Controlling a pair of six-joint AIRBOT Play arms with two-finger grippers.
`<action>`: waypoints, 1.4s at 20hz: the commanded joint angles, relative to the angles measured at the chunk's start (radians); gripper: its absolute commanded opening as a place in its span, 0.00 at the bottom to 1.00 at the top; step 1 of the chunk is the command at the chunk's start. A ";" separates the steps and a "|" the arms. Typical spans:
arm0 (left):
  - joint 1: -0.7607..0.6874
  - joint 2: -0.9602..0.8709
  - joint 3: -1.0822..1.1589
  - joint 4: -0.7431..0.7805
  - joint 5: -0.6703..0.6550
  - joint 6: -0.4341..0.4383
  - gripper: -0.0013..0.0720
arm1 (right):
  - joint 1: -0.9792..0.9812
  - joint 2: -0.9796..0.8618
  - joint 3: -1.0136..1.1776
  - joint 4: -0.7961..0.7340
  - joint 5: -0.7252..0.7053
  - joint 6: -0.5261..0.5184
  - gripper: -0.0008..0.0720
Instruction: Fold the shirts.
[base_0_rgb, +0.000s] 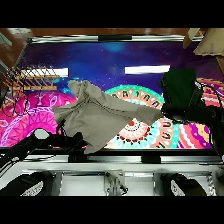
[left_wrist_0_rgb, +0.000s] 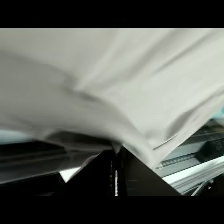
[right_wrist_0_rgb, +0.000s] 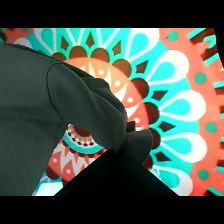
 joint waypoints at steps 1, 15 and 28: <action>-0.004 0.010 0.119 -0.035 -0.098 0.185 0.06 | 0.001 0.011 0.010 0.025 0.047 -0.001 0.11; 0.012 0.478 1.503 0.810 -0.193 -0.047 0.06 | 0.000 0.282 0.872 -0.116 0.620 -0.124 0.11; 0.013 0.392 0.837 1.128 -0.346 -0.087 0.06 | 0.001 -0.162 0.793 -0.103 -0.029 -0.124 0.11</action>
